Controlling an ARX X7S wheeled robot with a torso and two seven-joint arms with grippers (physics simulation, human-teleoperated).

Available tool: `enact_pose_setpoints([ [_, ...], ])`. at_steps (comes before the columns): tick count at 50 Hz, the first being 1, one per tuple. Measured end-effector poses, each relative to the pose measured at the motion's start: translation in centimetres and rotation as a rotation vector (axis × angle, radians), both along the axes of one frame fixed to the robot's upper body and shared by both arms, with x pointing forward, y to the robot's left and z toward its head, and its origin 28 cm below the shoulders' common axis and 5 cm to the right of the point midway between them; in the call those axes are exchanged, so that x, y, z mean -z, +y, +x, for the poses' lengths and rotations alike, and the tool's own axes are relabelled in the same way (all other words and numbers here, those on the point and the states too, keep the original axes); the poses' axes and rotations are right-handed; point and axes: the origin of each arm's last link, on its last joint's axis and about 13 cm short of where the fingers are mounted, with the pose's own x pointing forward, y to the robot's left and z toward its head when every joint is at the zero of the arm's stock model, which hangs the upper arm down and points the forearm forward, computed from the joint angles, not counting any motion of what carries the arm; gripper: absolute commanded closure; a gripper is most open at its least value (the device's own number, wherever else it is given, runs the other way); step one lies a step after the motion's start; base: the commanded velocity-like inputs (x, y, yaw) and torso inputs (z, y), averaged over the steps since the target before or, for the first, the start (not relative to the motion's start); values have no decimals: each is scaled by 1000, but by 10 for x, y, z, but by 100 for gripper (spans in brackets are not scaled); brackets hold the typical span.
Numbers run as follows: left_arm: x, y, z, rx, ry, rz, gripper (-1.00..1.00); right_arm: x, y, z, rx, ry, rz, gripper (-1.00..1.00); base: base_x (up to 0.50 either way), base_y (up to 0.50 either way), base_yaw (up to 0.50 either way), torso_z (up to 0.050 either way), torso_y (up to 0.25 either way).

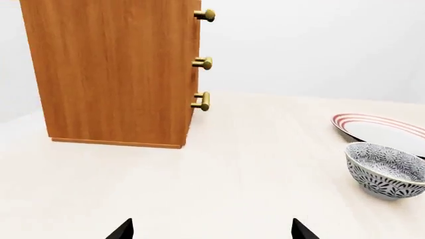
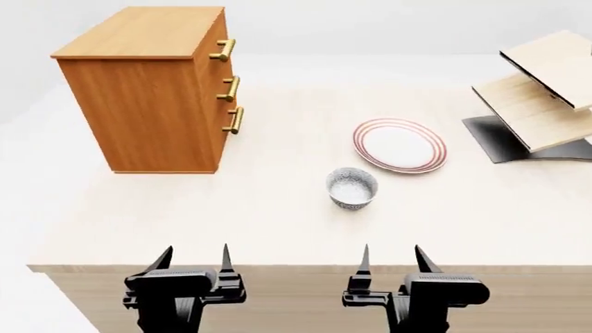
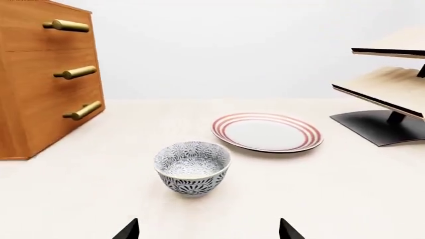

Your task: Open the top drawer of the cabinet and put the bowl in it.

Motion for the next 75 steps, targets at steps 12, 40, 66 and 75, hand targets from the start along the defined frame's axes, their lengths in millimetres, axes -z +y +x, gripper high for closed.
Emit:
enact_pose_setpoints([
  [12, 0, 1, 0, -5, 0, -4, -100, 0, 0, 0, 1, -4, 6, -100, 2, 500, 0, 0, 0],
  [40, -3, 3, 1, -14, -4, -12, -100, 1, 1, 0, 0, -10, 23, -100, 3, 298, 0, 0, 0],
  [66, -85, 155, 138, -785, -166, 172, -100, -96, -25, 16, 15, -231, -44, -100, 0, 0, 0, 0, 0],
  [75, -107, 177, 157, -904, -111, 143, -100, -192, -44, 71, 1, -364, -151, -100, 0, 0, 0, 0, 0],
])
